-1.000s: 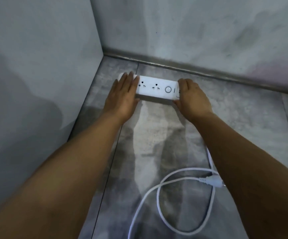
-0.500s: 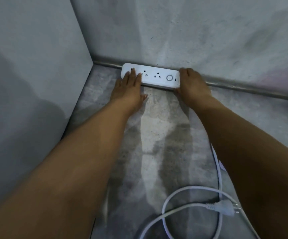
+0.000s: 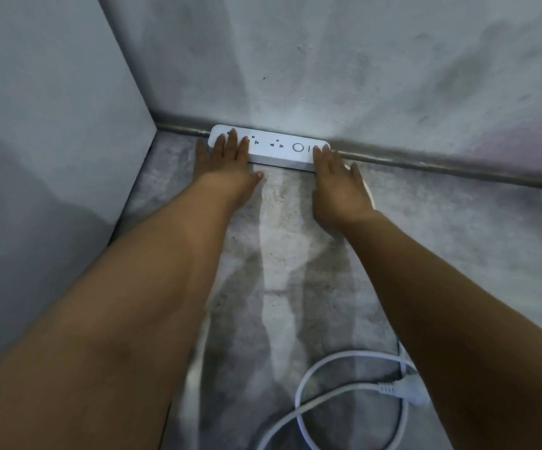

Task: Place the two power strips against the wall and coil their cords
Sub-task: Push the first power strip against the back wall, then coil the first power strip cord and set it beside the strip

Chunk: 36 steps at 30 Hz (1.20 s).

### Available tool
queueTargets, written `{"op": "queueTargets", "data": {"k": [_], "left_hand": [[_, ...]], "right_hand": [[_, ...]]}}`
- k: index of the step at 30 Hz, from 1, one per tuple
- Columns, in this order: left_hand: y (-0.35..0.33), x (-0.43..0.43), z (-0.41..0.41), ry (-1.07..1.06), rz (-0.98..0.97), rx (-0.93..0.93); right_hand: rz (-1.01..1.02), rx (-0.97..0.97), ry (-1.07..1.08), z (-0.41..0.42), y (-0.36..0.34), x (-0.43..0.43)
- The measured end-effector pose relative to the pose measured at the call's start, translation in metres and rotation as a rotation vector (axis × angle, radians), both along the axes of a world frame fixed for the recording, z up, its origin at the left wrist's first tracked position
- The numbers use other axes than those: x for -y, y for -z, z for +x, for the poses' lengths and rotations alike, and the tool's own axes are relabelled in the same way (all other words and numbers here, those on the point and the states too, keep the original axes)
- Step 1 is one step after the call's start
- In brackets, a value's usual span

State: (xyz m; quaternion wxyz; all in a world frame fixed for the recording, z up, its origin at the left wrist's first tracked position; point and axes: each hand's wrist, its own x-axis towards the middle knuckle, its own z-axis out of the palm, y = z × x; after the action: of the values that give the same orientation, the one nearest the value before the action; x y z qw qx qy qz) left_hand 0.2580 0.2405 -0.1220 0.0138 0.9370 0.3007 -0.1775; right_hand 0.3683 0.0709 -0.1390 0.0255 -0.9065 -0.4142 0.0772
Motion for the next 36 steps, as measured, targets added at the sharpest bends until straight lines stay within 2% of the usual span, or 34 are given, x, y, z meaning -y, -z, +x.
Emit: {"op": "queueTargets", "data": {"k": [5,8,11,13,16,20,22,24,29,33,36], "left_hand": [[-0.012,0.022,-0.012,0.044,-0.012,0.069],[-0.016,0.044,-0.033,0.113,-0.078,0.105],[-0.011,0.078,-0.063,0.135,-0.152,0.136],[-0.007,0.105,-0.085,0.109,-0.221,0.152],[-0.004,0.143,-0.111,0.078,-0.282,0.2],[0.005,0.175,-0.135,0.016,-0.352,0.33],[0.007,0.187,-0.148,0.003,-0.335,0.386],[-0.022,0.231,-0.194,0.092,-0.235,0.424],[-0.012,0.232,-0.207,0.121,-0.19,0.372],[-0.011,0.228,-0.213,0.12,-0.151,0.372],[-0.014,0.215,-0.208,-0.092,-0.343,0.437]], "right_hand": [[0.077,0.004,0.011,-0.022,-0.004,0.031],[0.182,-0.03,0.004,-0.041,-0.006,0.061],[0.303,0.025,-0.059,-0.063,-0.005,0.098],[0.307,-0.001,-0.067,-0.082,-0.011,0.121],[0.227,-0.019,-0.078,-0.109,-0.031,0.15],[-0.171,-0.083,-0.202,-0.134,-0.036,0.165],[-0.264,-0.069,-0.216,-0.142,-0.025,0.17],[-0.219,-0.035,-0.196,-0.19,-0.043,0.21],[-0.07,0.144,-0.139,-0.188,-0.03,0.205],[-0.036,0.076,-0.13,-0.185,-0.039,0.193],[0.092,-0.04,0.037,-0.18,-0.044,0.188]]}}
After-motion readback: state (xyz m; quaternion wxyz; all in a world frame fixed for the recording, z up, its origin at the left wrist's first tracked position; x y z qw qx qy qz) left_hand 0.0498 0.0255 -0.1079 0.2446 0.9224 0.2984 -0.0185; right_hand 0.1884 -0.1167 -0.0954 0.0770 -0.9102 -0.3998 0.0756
